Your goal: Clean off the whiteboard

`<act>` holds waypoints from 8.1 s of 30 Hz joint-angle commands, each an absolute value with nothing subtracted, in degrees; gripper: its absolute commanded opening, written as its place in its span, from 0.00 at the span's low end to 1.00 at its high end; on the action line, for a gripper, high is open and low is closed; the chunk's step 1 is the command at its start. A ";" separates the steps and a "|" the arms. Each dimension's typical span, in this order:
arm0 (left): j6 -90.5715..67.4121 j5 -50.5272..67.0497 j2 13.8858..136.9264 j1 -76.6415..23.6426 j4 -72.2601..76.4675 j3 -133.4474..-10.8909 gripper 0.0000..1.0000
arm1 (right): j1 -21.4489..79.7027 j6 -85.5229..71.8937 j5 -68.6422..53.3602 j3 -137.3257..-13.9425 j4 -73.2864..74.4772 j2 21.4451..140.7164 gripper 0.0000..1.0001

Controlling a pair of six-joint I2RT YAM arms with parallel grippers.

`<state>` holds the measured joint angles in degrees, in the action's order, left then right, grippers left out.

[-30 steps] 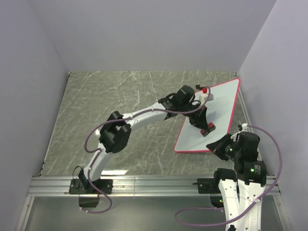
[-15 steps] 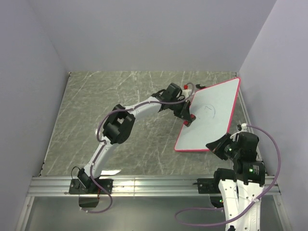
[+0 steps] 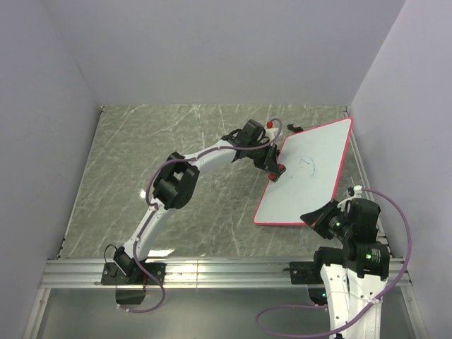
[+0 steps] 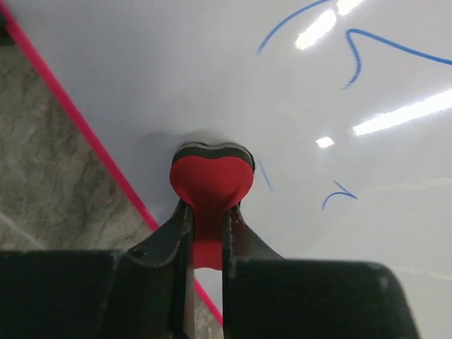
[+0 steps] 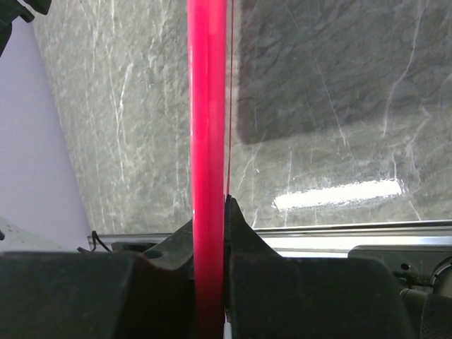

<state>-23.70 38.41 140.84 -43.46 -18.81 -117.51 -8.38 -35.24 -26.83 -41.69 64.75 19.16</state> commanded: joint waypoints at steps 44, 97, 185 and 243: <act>-16.97 35.69 157.24 -47.64 -30.48 -141.42 0.00 | -5.10 -31.73 -48.34 -47.90 82.79 16.17 0.00; -31.37 33.84 147.91 -48.00 -30.49 -125.68 0.00 | -5.10 -28.56 -42.45 -45.61 81.48 18.54 0.00; -27.95 9.67 88.33 -25.84 -30.85 -77.79 0.00 | -4.66 -36.56 -1.49 -50.80 20.47 53.18 0.00; -27.60 -10.10 109.88 -29.88 -38.59 -102.31 0.99 | -3.96 -29.44 1.94 -65.57 47.46 38.23 1.00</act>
